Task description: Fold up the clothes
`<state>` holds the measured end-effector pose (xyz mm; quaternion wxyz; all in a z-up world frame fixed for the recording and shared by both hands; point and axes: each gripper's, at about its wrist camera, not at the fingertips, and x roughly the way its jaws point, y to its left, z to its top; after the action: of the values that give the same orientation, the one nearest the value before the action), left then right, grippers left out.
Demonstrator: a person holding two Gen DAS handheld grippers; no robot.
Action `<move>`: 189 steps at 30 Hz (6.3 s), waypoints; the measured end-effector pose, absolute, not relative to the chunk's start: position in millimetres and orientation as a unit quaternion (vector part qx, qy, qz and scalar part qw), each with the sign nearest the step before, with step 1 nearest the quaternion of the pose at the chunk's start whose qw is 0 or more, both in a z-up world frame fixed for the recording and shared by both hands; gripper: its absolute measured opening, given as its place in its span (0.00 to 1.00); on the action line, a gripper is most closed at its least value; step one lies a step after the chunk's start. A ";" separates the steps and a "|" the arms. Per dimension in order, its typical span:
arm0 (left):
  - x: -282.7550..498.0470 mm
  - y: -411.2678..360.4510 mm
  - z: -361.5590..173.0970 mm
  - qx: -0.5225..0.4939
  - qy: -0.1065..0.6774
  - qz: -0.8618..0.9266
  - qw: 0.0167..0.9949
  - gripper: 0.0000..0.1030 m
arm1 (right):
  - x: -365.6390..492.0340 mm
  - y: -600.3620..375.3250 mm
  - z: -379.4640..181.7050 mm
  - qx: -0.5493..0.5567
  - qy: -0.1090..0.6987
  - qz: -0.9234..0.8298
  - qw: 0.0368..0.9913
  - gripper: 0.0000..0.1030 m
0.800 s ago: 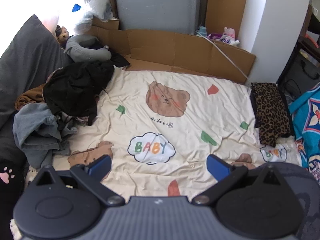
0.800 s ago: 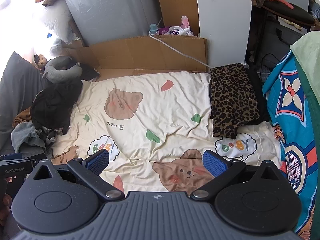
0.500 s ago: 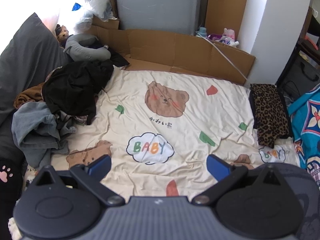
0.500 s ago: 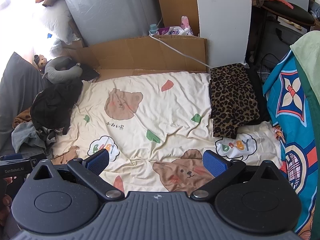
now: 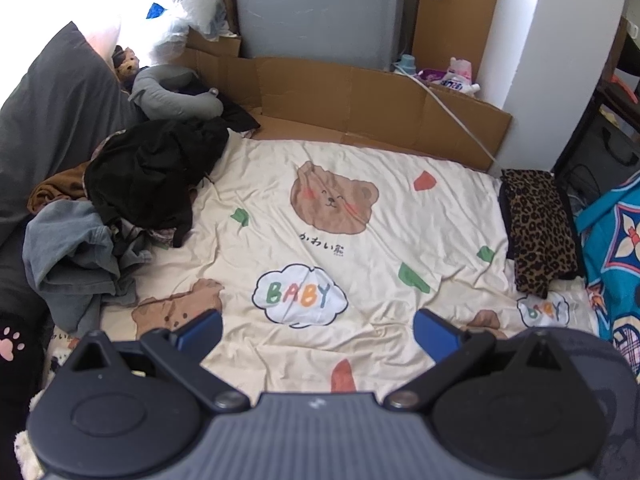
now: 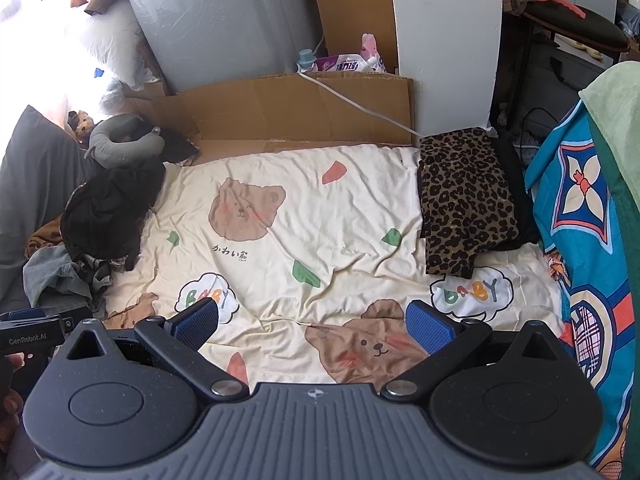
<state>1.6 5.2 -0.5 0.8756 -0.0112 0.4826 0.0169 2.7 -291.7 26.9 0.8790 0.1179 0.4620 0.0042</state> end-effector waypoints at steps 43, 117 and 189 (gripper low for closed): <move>-0.9 10.1 -3.1 -0.028 0.485 0.021 0.874 1.00 | 3.2 -293.9 25.9 0.126 0.463 -0.004 0.877 1.00; 170.4 281.7 -65.1 -0.119 0.406 0.215 0.880 0.77 | 258.2 -166.6 -91.2 0.095 0.451 0.184 0.868 0.92; 234.2 405.0 -159.2 -0.198 0.459 0.198 0.844 0.08 | 197.0 -206.6 -132.0 0.100 0.473 0.172 0.858 0.77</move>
<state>234.2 405.0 -159.2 0.8435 -0.1977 0.4586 0.1976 197.0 -206.6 -132.0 0.8582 0.0996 0.4733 0.1717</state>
